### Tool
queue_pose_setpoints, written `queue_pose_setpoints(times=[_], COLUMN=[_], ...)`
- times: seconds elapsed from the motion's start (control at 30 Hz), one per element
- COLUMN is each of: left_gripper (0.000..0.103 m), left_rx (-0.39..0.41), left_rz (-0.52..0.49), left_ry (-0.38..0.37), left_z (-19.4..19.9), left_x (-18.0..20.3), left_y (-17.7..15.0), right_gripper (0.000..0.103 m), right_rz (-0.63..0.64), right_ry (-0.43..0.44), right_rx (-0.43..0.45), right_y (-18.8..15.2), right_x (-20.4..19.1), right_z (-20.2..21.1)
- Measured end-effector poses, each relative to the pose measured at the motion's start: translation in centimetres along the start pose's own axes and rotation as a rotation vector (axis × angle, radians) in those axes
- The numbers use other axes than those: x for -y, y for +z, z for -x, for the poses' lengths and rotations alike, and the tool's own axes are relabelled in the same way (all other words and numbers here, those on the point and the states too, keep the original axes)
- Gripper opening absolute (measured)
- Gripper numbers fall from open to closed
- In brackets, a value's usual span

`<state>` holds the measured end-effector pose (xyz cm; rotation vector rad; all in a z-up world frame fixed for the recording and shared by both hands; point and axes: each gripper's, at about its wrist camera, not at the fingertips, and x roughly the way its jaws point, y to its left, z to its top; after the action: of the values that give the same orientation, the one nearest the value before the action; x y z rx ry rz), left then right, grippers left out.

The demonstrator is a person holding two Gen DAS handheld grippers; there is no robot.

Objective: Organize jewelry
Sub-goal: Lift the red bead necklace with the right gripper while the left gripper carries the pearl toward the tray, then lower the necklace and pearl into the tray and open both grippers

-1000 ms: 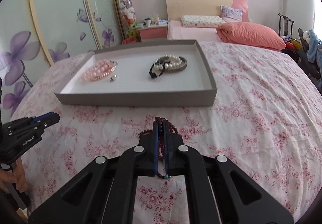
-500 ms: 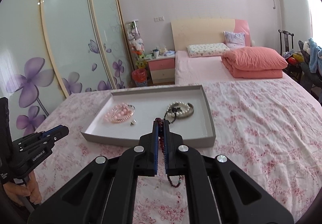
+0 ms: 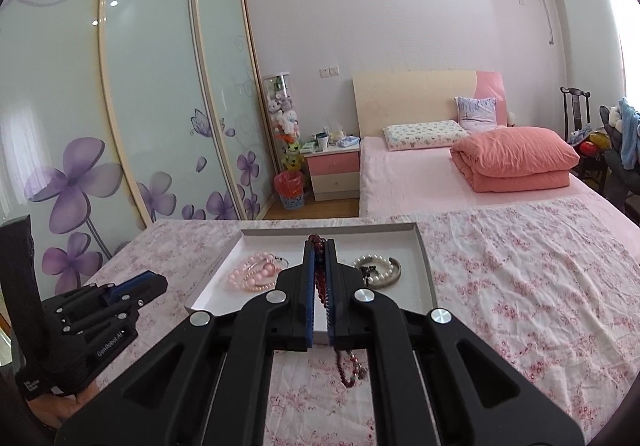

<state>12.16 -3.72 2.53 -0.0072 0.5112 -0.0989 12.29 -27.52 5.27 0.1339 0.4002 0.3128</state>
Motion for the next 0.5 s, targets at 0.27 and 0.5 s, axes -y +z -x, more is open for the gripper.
queue_pose_setpoints(times=[0.27, 0.5], left_gripper=[0.014, 0.014], left_rx=[-0.002, -0.01], left_rz=[-0.012, -0.007], left_ry=[0.013, 0.019], left_z=[-1.4, -3.9], left_x=[0.4, 0.1], left_y=[0.6, 1.7], right_gripper=[0.005, 0.005], right_rz=[0.009, 0.023], right_ry=[0.005, 0.011], right_rx=[0.032, 0.038], right_y=[1.4, 2.3], right_x=[-0.3, -0.4], right_z=[-1.1, -3.2])
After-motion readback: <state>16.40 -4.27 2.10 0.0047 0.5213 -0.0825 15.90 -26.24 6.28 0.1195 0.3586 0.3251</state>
